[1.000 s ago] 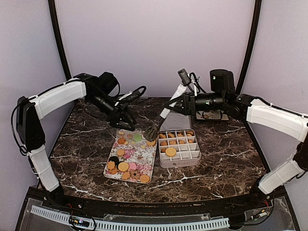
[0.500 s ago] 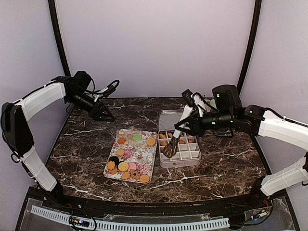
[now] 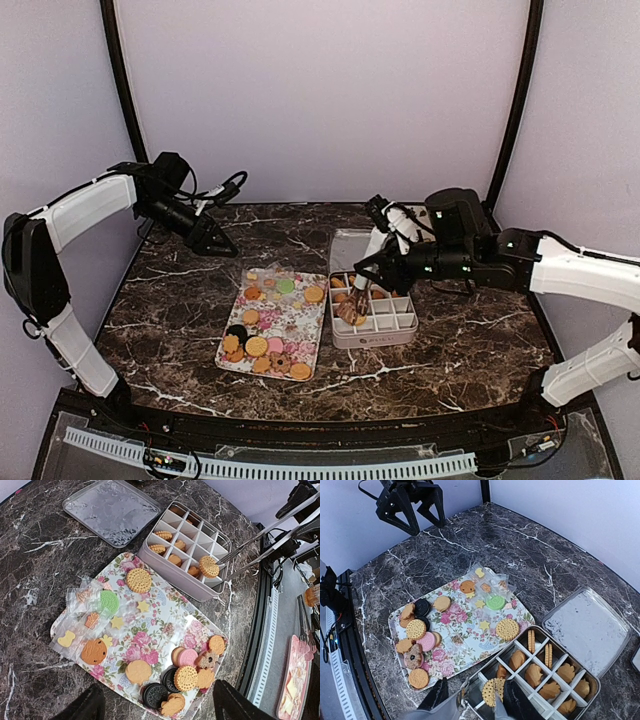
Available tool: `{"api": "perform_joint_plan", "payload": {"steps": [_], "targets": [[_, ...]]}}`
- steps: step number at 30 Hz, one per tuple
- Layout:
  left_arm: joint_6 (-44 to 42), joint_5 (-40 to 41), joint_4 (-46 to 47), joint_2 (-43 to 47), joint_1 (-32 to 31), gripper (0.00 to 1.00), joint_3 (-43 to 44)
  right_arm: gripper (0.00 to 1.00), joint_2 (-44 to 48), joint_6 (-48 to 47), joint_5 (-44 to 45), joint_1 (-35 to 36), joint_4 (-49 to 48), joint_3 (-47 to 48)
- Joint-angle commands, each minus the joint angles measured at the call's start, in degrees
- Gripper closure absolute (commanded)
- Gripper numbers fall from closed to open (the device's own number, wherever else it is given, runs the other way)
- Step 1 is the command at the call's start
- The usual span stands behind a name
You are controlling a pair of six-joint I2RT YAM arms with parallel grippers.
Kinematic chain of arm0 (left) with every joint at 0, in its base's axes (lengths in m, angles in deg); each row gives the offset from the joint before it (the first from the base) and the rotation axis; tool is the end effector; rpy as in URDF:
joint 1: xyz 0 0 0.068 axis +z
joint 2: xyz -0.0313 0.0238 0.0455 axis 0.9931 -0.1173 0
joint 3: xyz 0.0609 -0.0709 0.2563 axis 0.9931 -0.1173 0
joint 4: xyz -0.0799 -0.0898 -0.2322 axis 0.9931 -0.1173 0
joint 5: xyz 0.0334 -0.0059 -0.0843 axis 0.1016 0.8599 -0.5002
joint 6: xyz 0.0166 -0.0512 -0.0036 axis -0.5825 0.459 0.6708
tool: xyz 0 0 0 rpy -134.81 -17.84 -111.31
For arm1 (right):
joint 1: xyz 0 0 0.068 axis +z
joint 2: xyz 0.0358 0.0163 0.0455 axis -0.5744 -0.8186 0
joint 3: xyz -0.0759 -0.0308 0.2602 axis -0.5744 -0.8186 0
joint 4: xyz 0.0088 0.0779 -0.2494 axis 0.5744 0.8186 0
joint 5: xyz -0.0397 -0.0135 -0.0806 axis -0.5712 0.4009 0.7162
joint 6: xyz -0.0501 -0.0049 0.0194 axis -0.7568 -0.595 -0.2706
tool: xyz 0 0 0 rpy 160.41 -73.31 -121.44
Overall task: Pack the cookies
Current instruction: Pick up the fake cookies from the packing box.
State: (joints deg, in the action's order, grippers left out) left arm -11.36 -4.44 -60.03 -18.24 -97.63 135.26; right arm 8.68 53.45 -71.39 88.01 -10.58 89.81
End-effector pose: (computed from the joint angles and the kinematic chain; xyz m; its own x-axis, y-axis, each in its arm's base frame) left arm 0.3203 -0.1074 0.3055 -0.5155 0.4983 -0.6971 0.8442 0.4346 -0.3137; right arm 0.1706 0.2305 0.3145 -0.3533 -0.3012 -0.8857 -0.8039 0.5819 0.1228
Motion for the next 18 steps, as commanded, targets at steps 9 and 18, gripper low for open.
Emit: {"api": "perform_joint_plan", "payload": {"steps": [9, 18], "targets": [[-0.8, -1.3, -0.9, 2.4, 0.4, 0.24, 0.5, 0.62, -2.3, -3.5, 14.4, 7.4, -5.4, 1.6], [-1.2, -1.5, -1.5, 2.7, 0.7, 0.24, 0.8, 0.61, -5.0, -4.6, 16.7, 9.0, -5.3, 2.4]]}}
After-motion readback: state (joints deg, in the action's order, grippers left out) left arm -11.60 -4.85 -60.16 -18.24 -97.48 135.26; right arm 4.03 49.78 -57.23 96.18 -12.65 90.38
